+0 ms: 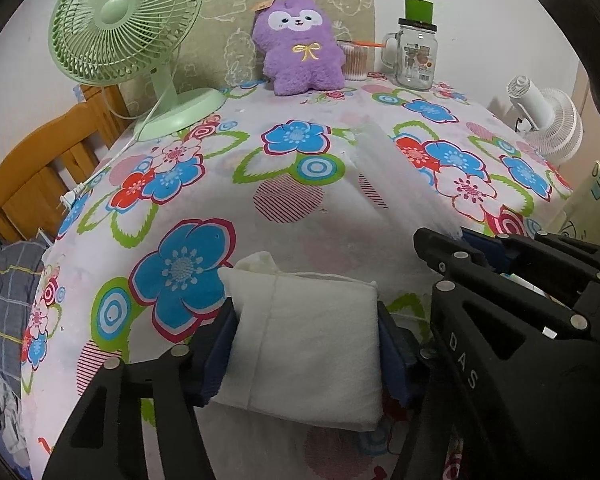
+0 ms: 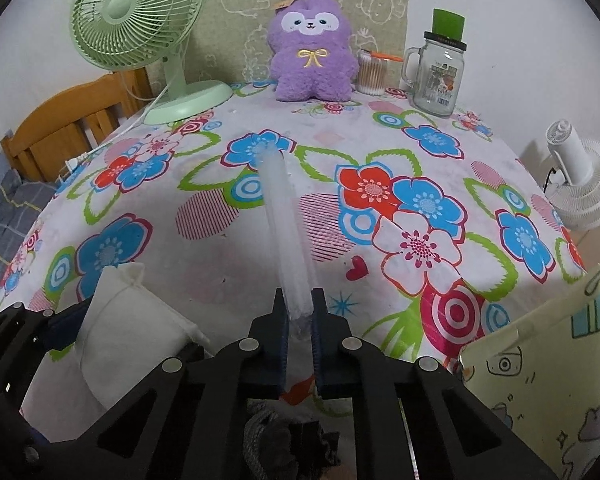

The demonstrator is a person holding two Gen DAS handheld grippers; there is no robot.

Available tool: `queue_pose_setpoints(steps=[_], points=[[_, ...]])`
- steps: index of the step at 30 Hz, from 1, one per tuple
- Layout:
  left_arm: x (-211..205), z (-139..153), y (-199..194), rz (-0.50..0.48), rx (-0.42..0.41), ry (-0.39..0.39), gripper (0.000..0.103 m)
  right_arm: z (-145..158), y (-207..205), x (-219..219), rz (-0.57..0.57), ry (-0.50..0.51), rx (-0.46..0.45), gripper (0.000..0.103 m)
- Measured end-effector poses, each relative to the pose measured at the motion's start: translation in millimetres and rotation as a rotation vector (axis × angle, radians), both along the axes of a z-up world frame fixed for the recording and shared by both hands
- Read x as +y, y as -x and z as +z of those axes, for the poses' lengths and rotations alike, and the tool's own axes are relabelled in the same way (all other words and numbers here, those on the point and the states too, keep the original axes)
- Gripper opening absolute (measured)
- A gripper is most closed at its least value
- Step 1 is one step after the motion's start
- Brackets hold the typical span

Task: Organize soft objects
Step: 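Lift the white cloth pack with the left tool while the right tool lifts the clear tube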

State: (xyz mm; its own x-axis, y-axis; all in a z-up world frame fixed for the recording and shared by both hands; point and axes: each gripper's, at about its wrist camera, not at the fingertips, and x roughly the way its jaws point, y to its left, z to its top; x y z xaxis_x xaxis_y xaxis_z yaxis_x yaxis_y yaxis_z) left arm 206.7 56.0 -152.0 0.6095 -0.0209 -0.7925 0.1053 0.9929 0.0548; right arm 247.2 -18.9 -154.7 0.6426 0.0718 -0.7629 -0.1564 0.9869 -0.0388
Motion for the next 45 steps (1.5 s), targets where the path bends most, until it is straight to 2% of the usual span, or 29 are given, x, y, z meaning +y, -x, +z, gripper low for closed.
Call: queue_pose_setpoints(steps=[6, 8, 13, 21, 23, 26, 28, 31, 34, 45], points=[[2.1, 1.6, 7.0, 0.012, -0.008, -0.004, 0.063, 4.2, 10.1, 2.3, 0.004, 0.008, -0.02, 0.011], [3.8, 1.8, 8.7, 0.02, -0.01, -0.005, 0.067, 4.9, 12.4, 3.0, 0.007, 0.004, -0.019, 0.011], [8.1, 3.3, 12.0, 0.037, -0.028, -0.016, 0.087, 6.4, 15.9, 3.7, 0.008, -0.006, -0.018, 0.011], [15.2, -7.1, 4.7, 0.055, 0.016, 0.001, 0.092, 3.0, 16.2, 7.3, 0.015, 0.002, -0.005, 0.011], [17.8, -8.4, 4.3, 0.055, 0.023, 0.02, 0.09, 3.0, 16.5, 6.9, 0.015, -0.004, -0.004, 0.011], [18.1, -7.3, 5.8, 0.041, 0.038, 0.048, 0.079, 5.1, 18.1, 6.8, 0.015, -0.008, -0.008, 0.011], [14.6, -5.4, 8.2, 0.027, 0.032, 0.038, 0.07, 5.8, 19.6, 7.5, 0.015, 0.001, -0.013, 0.011], [8.5, -3.1, 12.2, 0.015, 0.014, 0.005, 0.063, 5.9, 22.9, 8.1, 0.014, 0.009, -0.013, 0.011], [6.9, -0.3, 15.2, 0.012, 0.002, -0.003, 0.059, 7.8, 25.8, 7.0, 0.01, 0.007, -0.016, 0.011], [5.0, 17.6, 31.7, 0.015, -0.05, -0.004, 0.058, 25.7, 44.3, 4.2, 0.003, -0.004, -0.057, 0.011]])
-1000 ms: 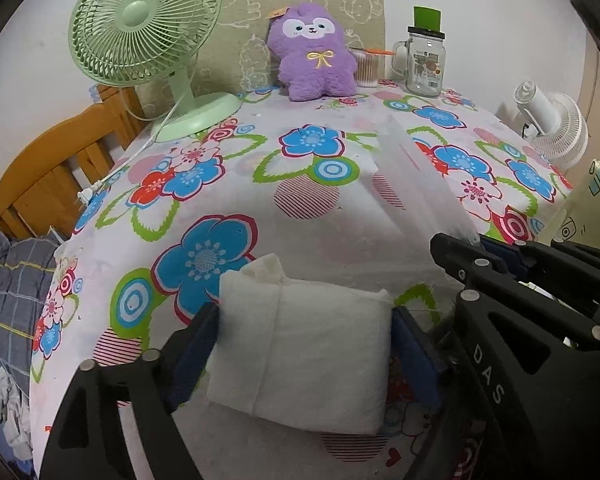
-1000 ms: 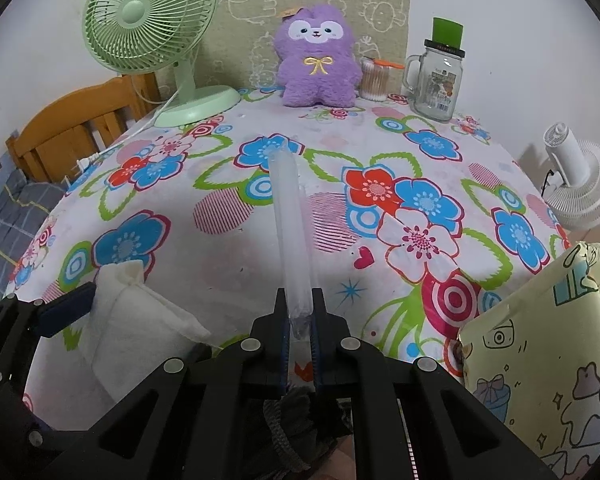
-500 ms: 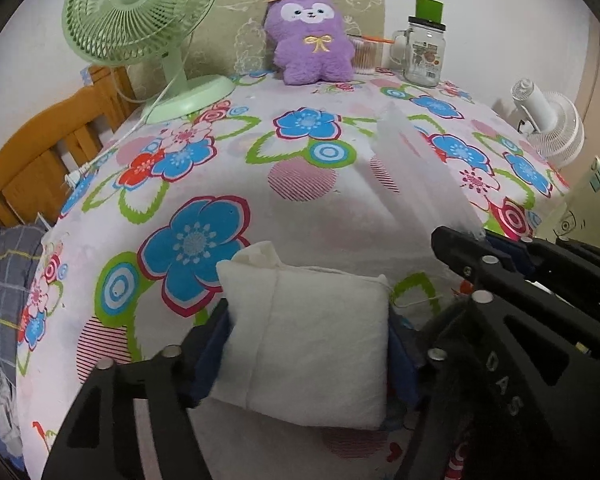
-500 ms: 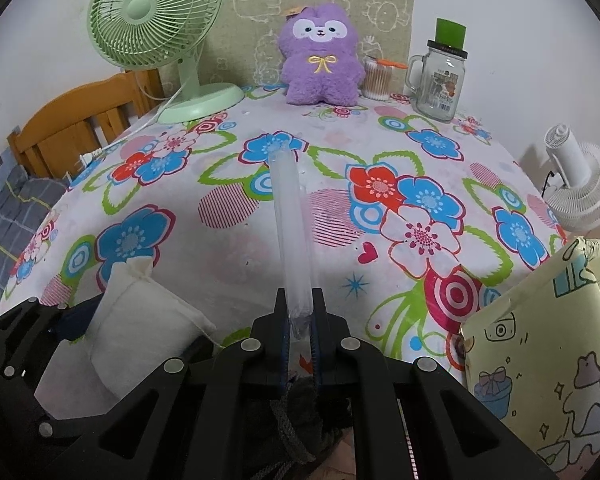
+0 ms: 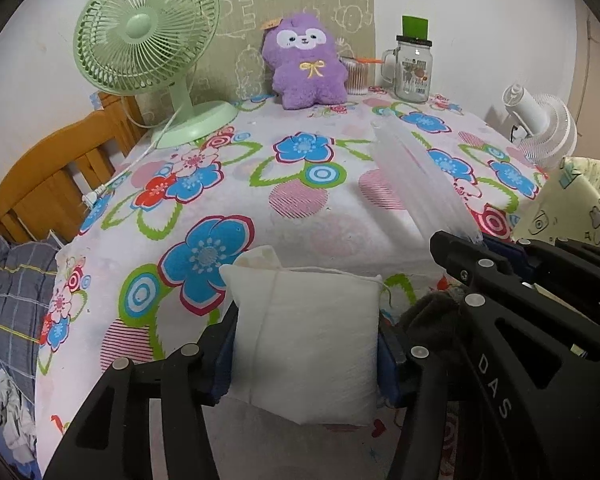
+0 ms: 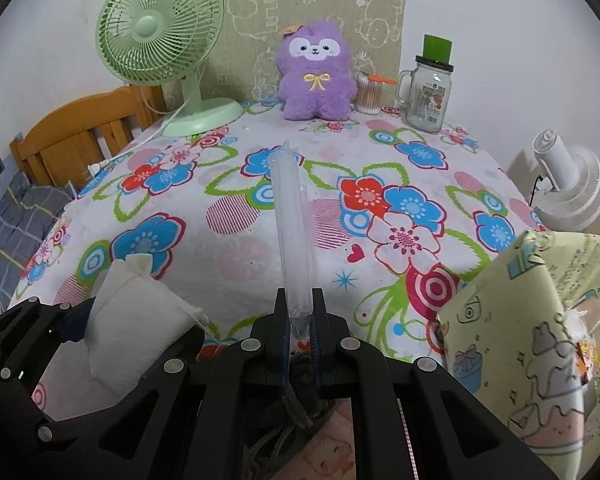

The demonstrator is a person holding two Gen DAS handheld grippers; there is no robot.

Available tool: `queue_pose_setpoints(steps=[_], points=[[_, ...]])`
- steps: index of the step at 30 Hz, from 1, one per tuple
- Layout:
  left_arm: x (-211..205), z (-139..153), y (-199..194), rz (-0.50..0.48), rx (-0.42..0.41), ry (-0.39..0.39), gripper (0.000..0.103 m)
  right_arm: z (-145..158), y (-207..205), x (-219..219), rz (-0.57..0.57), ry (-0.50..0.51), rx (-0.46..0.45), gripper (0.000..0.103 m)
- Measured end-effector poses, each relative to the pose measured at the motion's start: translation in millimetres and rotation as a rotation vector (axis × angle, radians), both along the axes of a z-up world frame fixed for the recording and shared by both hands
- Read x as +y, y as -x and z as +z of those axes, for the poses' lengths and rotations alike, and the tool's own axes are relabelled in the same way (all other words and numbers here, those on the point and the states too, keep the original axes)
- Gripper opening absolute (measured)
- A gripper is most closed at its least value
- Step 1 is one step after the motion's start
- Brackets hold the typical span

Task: Organize soft objects
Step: 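Lift the white cloth pack with the left tool while the right tool lifts the clear tube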

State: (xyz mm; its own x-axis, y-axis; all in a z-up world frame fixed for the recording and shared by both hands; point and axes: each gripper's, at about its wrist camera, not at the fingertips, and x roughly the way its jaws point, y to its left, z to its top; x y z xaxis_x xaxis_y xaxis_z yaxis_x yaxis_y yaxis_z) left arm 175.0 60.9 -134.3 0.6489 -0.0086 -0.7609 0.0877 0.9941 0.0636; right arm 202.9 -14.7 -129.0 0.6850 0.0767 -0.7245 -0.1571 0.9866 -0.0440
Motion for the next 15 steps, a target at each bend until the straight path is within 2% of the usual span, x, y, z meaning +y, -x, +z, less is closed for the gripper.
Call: queue_pose_setpoints(steps=[15], points=[[-6.9, 30.3, 34.8, 0.009, -0.067, -0.01, 0.058, 31.4, 39.4, -7.1, 0.0, -0.017, -0.074, 0.011]])
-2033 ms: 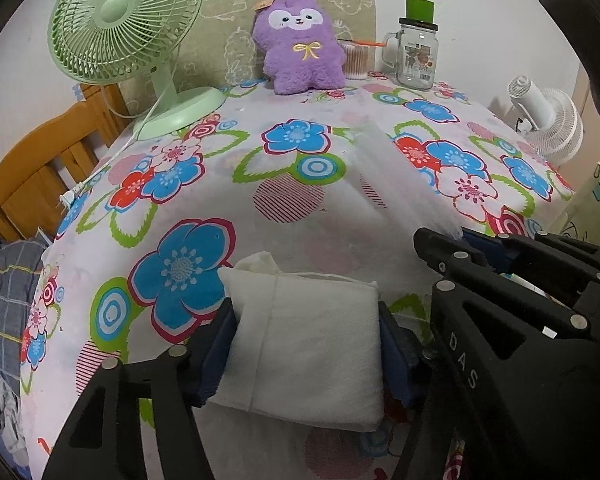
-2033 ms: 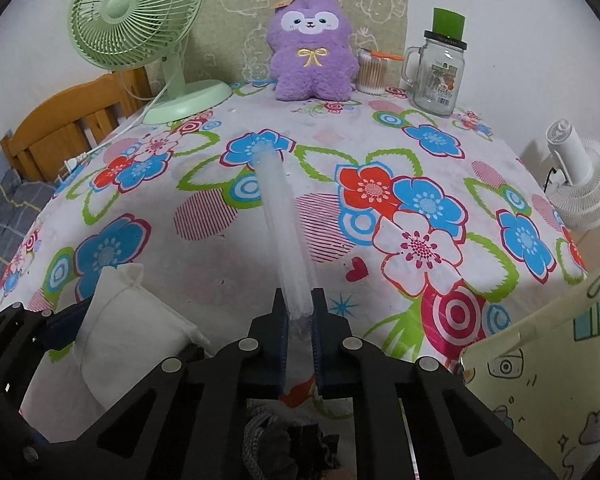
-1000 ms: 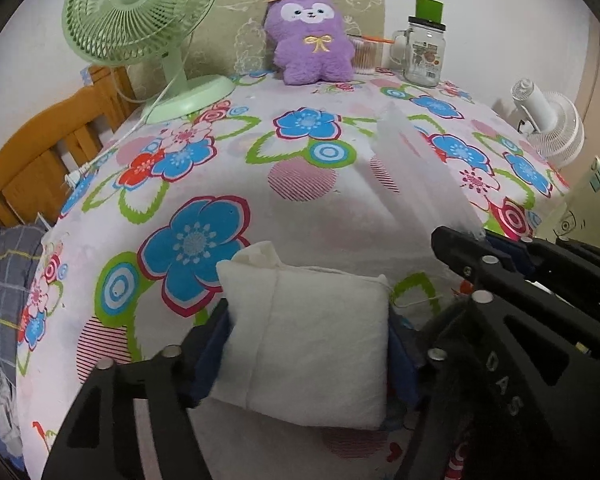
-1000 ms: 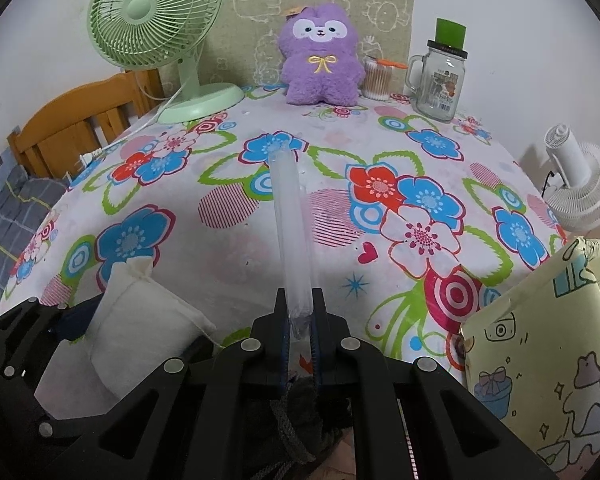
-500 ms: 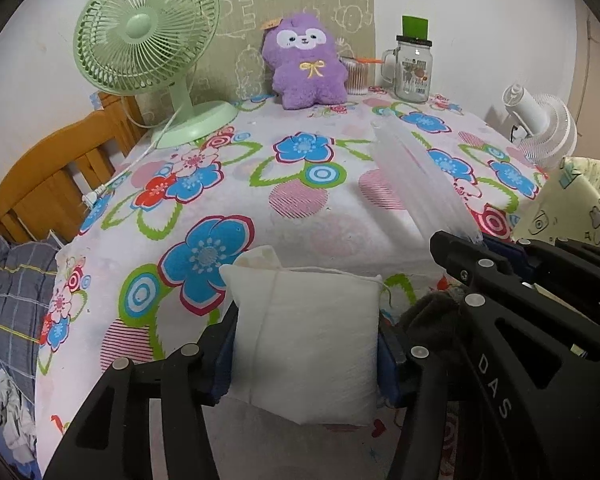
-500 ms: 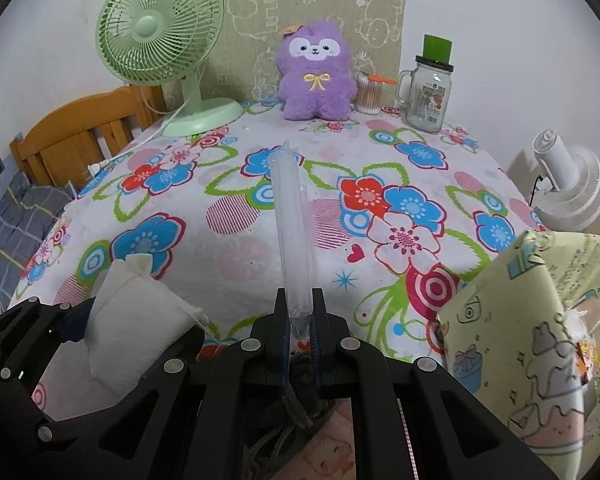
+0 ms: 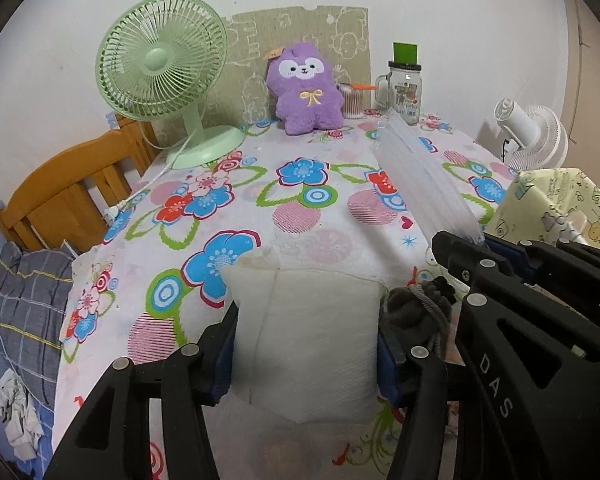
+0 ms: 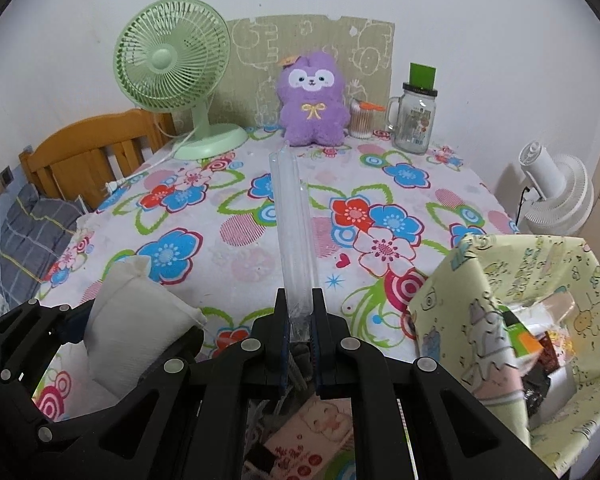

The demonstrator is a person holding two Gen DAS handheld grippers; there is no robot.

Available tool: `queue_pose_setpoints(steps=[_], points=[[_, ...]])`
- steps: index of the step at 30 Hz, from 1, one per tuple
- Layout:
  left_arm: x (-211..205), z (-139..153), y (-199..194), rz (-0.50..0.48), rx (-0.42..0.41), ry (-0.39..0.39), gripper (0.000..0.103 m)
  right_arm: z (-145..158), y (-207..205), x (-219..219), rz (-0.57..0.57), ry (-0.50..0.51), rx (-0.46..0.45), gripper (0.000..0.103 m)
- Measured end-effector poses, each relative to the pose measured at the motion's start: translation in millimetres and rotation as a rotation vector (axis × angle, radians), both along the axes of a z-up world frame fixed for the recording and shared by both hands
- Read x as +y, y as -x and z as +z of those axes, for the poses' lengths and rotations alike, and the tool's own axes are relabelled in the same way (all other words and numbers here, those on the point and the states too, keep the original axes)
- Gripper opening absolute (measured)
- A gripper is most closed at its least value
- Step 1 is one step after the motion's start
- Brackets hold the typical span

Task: Organize soft objects
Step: 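Lift the white cloth pack with the left tool while the right tool lifts the clear tube, then carry the cloth pack and clear tube over the paper box and lower them inside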

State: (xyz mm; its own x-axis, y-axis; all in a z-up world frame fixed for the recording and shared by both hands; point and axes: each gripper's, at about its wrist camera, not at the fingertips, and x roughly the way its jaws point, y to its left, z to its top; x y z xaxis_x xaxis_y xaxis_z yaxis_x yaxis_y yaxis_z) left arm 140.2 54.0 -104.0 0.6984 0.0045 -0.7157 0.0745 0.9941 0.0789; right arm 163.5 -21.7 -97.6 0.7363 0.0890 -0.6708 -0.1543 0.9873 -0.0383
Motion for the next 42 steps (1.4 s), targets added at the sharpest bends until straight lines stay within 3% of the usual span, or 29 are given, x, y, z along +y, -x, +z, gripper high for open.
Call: queue_pose_setpoints(steps=[26, 42], points=[[-22.8, 49.0, 53.7, -0.006, -0.121, 0.001, 0.058, 50.4, 61.2, -24.3, -0.007, -0.03, -0.101, 0.011], [-52.2, 75.0, 61.7, -0.052, -0.164, 0.025, 0.058, 79.8, 74.2, -52.7, -0.036, -0.018, -0.145, 0.011]])
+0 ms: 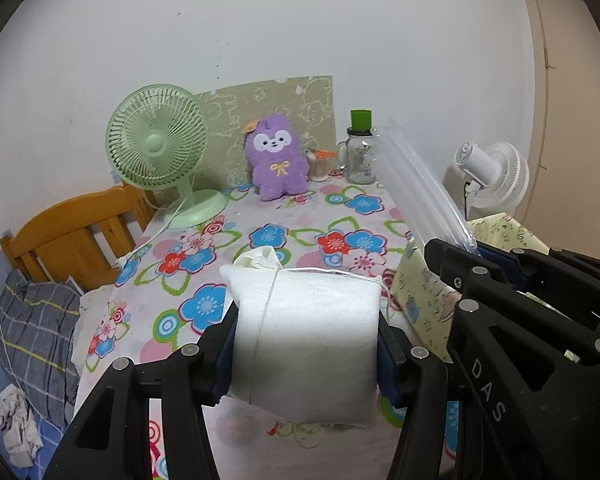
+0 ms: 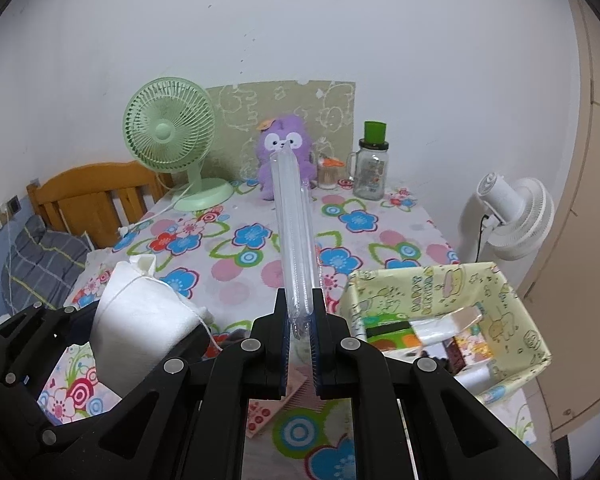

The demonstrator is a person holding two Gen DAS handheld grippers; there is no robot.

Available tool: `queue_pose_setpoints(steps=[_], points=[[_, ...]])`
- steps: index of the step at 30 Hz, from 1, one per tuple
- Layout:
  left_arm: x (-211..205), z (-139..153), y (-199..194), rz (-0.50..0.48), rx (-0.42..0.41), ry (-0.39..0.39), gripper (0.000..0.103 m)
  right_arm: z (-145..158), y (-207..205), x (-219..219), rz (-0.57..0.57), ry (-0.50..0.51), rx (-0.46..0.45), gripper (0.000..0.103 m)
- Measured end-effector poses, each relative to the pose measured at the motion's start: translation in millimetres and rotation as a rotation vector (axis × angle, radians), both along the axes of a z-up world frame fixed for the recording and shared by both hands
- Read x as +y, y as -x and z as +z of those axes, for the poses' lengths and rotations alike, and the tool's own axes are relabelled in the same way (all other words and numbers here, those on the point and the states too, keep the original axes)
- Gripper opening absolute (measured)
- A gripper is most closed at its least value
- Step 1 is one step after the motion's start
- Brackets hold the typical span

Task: Organize soft objects
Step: 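Carry the cloth pack and clear tube over the paper box and lower them inside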

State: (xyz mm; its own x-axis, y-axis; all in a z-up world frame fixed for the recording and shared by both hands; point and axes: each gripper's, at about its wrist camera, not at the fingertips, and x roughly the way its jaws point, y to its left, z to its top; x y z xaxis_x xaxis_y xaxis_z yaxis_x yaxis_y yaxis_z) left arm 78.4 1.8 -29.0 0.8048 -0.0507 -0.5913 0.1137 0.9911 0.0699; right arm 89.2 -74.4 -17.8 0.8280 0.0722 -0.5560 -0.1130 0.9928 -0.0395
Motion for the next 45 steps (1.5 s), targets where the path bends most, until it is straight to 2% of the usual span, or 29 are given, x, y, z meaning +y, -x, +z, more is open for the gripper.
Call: queue_pose_setpoints(steps=[24, 37, 45], points=[[-68.1, 16.4, -16.8, -0.086, -0.009, -0.005, 0.058, 16.4, -11.6, -70.7, -0.069, -0.003, -0.011, 0.011], [-109.9, 0.2, -26.3, -0.167, 0.027, -0.013, 0.059, -1.9, -15.3, -112.0, -0.136, -0.005, 0.035, 0.011], [-129.7, -19.9, -38.4, -0.208, 0.076, -0.019, 0.059, -22.6, -28.0, -132.2, -0.163, -0.006, 0.093, 0.011]])
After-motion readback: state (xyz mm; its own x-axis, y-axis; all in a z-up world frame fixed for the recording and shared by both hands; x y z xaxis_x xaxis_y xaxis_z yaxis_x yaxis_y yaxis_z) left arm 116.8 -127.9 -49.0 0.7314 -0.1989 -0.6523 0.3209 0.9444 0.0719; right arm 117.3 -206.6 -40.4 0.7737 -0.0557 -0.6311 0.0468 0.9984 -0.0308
